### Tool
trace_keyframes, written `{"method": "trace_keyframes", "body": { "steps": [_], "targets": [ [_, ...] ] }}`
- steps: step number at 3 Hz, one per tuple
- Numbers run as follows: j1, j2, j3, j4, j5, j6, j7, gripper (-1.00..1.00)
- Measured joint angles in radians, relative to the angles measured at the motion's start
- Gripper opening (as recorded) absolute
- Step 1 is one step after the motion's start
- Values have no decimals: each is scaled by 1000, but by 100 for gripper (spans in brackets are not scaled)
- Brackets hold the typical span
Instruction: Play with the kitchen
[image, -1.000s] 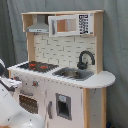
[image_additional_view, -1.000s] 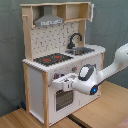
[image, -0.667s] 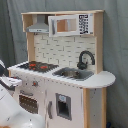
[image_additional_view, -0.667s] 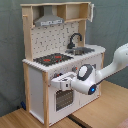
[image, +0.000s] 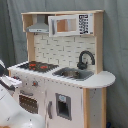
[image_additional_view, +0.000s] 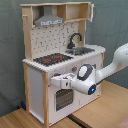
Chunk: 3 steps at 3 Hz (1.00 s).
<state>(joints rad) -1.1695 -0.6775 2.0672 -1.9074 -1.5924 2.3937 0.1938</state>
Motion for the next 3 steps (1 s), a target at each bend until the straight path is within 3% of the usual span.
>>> {"method": "trace_keyframes", "body": {
  "steps": [3],
  "targets": [
    [0,0,0,0,0,0,309,-100]
  ]
}}
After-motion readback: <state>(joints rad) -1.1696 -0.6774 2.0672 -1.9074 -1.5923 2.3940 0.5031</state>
